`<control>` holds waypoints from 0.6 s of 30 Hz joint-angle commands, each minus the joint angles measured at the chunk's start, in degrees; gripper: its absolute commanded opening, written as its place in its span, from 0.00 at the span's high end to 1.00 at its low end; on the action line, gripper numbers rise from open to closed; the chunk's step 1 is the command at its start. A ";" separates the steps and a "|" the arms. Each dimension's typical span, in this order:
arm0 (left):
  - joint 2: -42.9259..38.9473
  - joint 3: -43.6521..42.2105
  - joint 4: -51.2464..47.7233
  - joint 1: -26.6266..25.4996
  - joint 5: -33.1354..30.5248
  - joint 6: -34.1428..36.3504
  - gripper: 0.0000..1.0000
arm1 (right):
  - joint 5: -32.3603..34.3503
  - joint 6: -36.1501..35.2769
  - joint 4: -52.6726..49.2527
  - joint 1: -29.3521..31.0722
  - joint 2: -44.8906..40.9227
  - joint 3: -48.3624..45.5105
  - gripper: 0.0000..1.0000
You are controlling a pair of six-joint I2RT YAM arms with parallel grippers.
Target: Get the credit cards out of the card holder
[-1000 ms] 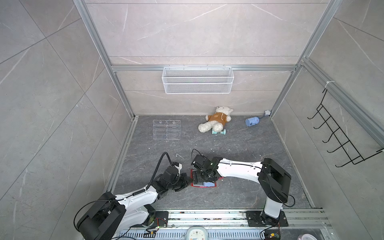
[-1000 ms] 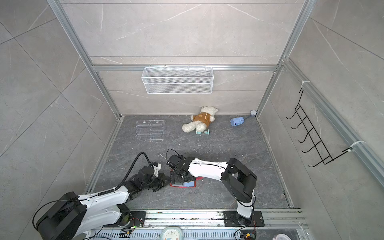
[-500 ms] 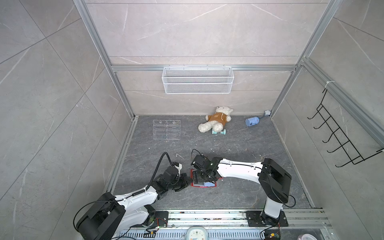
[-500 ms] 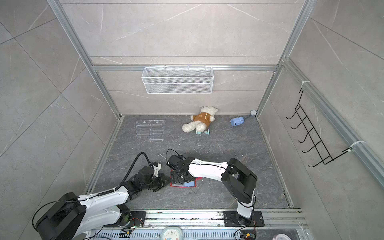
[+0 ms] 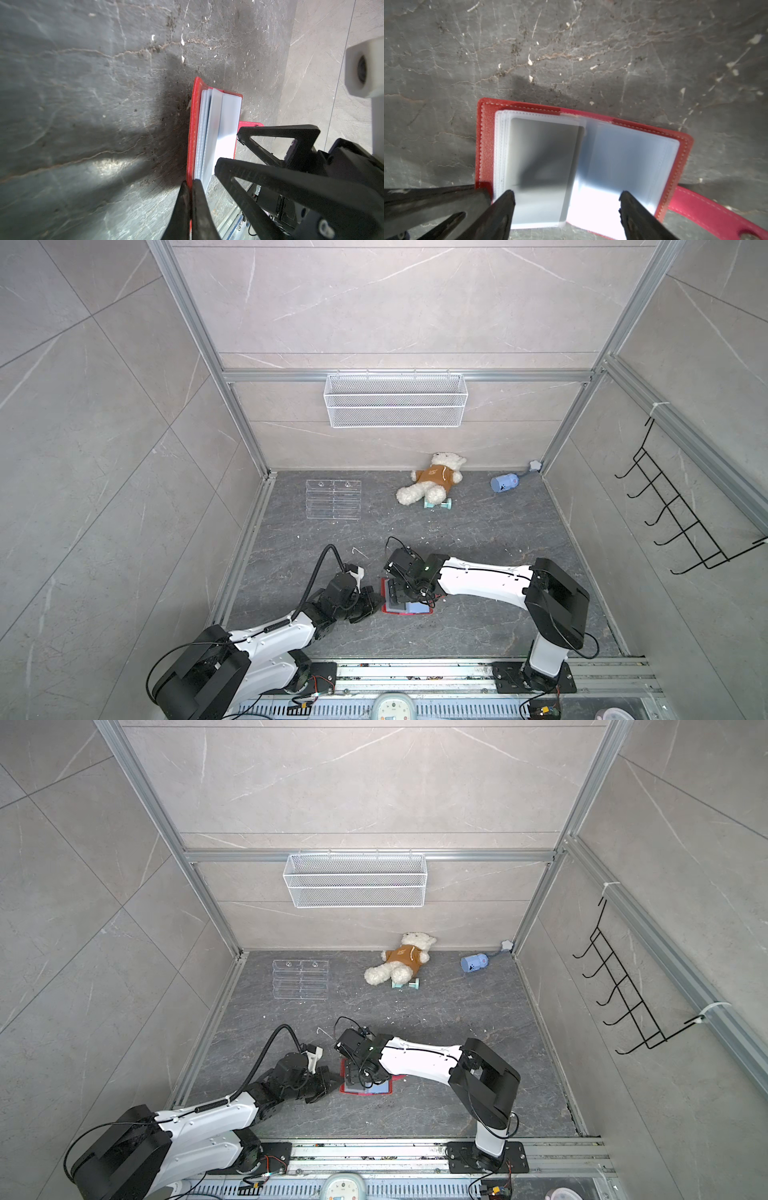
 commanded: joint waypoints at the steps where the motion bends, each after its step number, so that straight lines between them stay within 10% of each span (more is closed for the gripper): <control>1: -0.71 -0.19 1.18 -0.10 -0.48 0.07 1.00 | 1.18 0.79 -0.88 -0.11 -1.64 -0.67 0.20; 18: -0.87 0.10 1.13 -0.10 -0.27 0.21 1.00 | -2.24 -0.39 2.01 -0.08 1.12 0.20 0.05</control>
